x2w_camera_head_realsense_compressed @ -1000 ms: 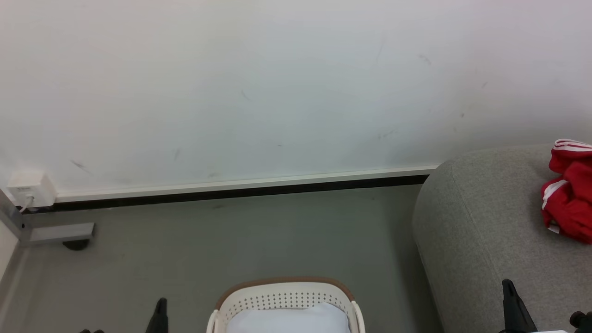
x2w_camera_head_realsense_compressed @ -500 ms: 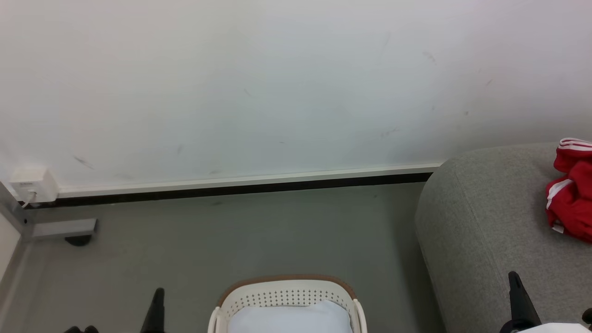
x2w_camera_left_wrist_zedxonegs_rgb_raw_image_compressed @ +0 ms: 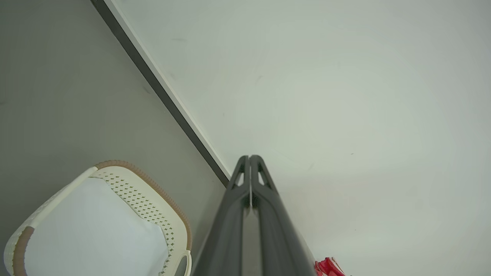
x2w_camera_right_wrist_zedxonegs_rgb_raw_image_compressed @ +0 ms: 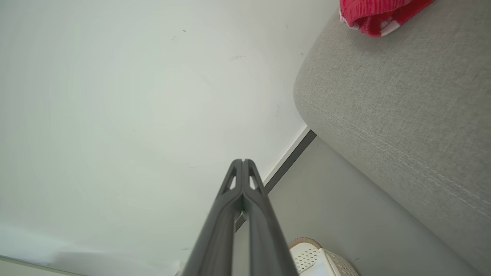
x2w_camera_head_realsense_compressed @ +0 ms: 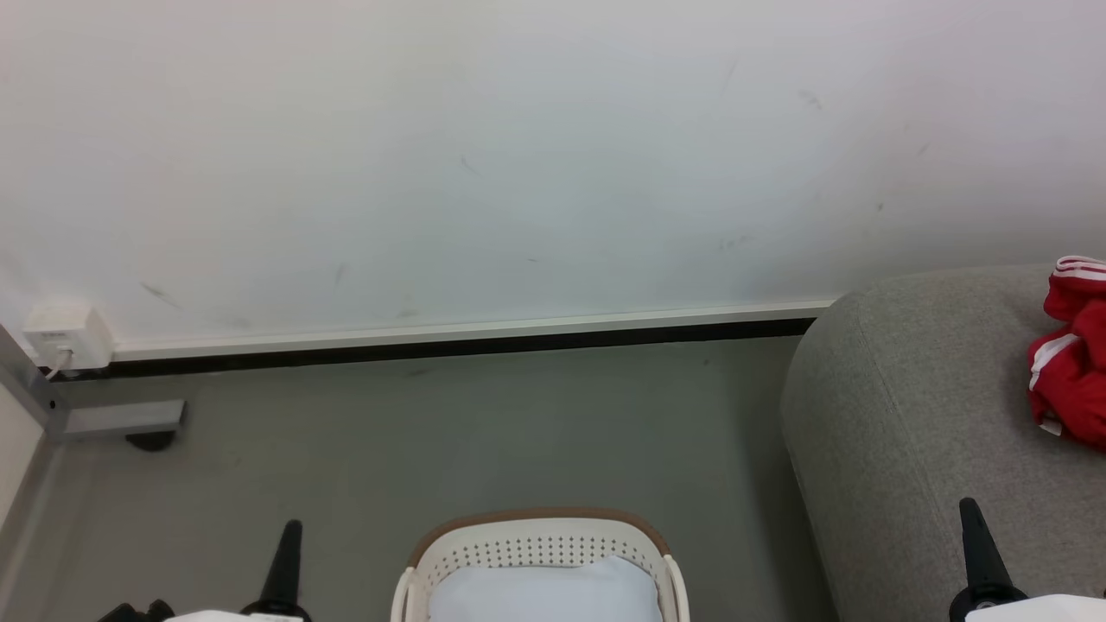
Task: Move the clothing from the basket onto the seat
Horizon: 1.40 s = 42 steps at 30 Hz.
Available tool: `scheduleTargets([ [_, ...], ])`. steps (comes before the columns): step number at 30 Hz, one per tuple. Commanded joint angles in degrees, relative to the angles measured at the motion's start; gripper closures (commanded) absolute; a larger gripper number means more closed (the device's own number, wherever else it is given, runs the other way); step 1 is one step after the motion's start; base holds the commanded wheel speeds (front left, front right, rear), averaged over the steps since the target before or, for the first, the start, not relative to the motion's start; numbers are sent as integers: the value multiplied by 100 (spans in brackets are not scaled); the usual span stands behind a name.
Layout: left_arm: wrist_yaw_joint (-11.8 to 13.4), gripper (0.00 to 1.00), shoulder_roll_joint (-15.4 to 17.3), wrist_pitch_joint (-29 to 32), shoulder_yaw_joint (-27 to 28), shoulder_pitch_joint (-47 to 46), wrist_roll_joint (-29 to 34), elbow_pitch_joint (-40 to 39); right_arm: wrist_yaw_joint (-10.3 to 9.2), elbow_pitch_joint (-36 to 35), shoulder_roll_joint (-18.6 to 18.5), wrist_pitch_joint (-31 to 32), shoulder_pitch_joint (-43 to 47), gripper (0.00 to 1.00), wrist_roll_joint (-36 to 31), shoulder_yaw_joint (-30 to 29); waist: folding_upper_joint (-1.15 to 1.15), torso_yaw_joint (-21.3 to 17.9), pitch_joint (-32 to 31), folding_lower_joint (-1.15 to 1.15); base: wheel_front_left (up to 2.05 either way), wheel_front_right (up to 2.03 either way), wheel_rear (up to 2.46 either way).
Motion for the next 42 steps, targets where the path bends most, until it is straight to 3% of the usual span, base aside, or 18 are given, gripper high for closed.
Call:
scheduleTargets([
  [1,-42,100,33,34,32,-118,-179,-63,-6,-85,-47,39,-144,100,137,-28,0,4,4,0,0,0,0],
  [42,-235,100,41,555,299,-350,-2059,-201,-10,-306,-57,564,-245,100,2235,-253,0,141,160,0,0,0,0],
])
